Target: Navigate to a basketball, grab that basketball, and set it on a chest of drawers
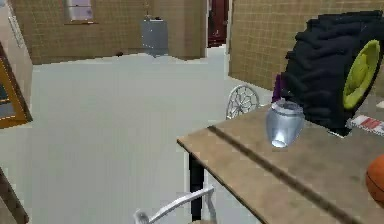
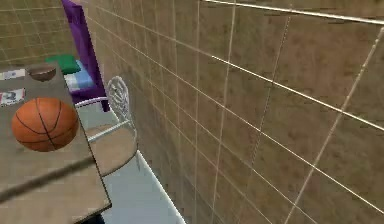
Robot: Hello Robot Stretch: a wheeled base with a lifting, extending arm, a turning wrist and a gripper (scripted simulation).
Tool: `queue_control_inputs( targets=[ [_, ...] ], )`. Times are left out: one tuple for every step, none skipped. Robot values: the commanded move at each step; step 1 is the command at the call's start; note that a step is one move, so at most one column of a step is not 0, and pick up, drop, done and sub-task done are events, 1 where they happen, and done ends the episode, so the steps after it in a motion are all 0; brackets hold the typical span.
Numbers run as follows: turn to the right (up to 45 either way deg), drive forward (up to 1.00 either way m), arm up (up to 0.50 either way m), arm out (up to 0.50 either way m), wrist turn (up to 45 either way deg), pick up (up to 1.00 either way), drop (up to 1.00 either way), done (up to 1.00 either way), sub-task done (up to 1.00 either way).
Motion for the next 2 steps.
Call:
queue_control_inputs(
  targets=[
    [-33.0,0.0,0.0,0.0,0.0,0.0,0.0,0.0,0.0],
    [0.0,0.0,0.5,0.0,0.0,0.0,0.0,0.0,0.0]
  ],
)
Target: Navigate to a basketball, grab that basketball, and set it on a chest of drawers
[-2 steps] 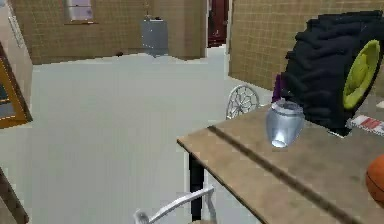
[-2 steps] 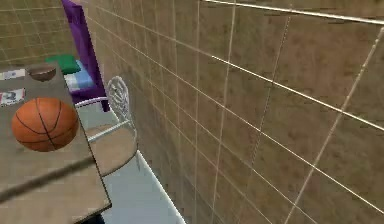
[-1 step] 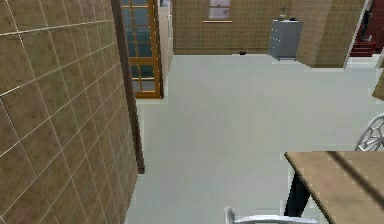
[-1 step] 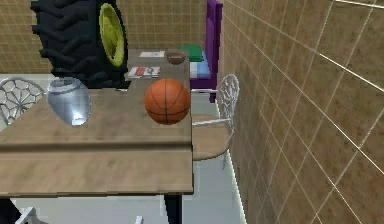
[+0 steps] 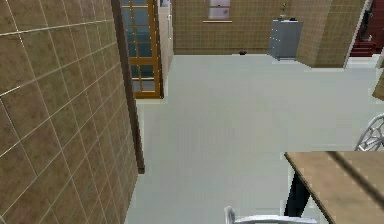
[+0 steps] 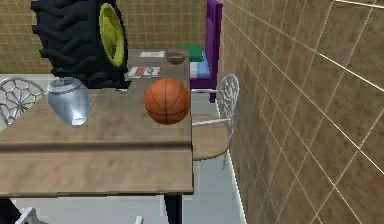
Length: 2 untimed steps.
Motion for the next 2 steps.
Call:
queue_control_inputs(
  targets=[
    [0.0,0.0,0.38,0.0,0.0,0.0,0.0,0.0,0.0],
    [0.0,0.0,0.0,0.5,0.0,0.0,0.0,0.0,0.0]
  ],
)
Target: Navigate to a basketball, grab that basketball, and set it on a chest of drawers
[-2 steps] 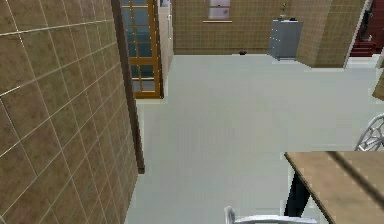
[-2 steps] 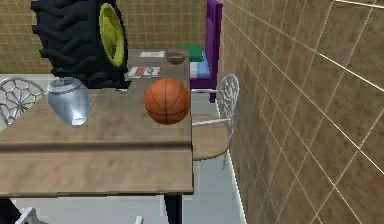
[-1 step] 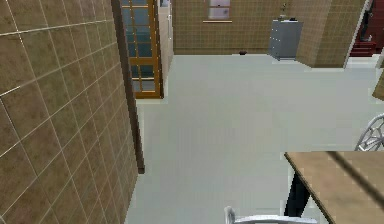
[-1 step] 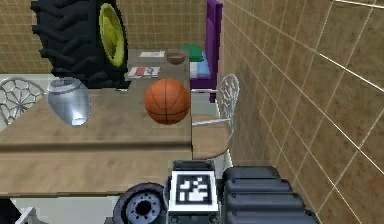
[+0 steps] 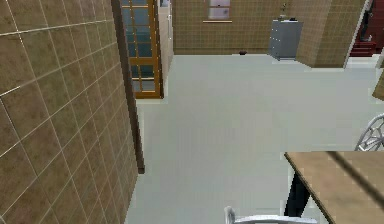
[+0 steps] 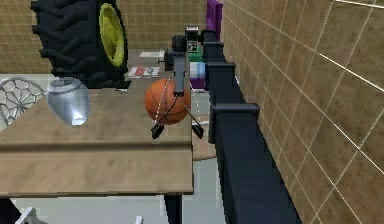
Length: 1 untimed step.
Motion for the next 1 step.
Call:
queue_control_inputs(
  targets=[
    [0.0,0.0,0.0,0.0,45.0,0.0,0.0,0.0,0.0]
  ],
)
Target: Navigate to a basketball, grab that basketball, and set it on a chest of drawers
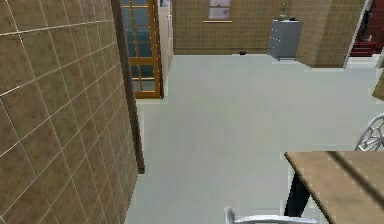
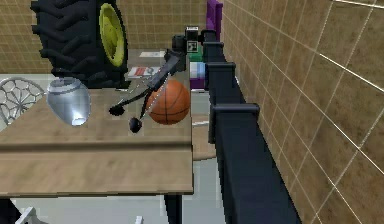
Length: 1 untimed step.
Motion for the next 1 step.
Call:
queue_control_inputs(
  targets=[
    [0.0,0.0,0.0,0.0,45.0,0.0,0.0,0.0,0.0]
  ],
)
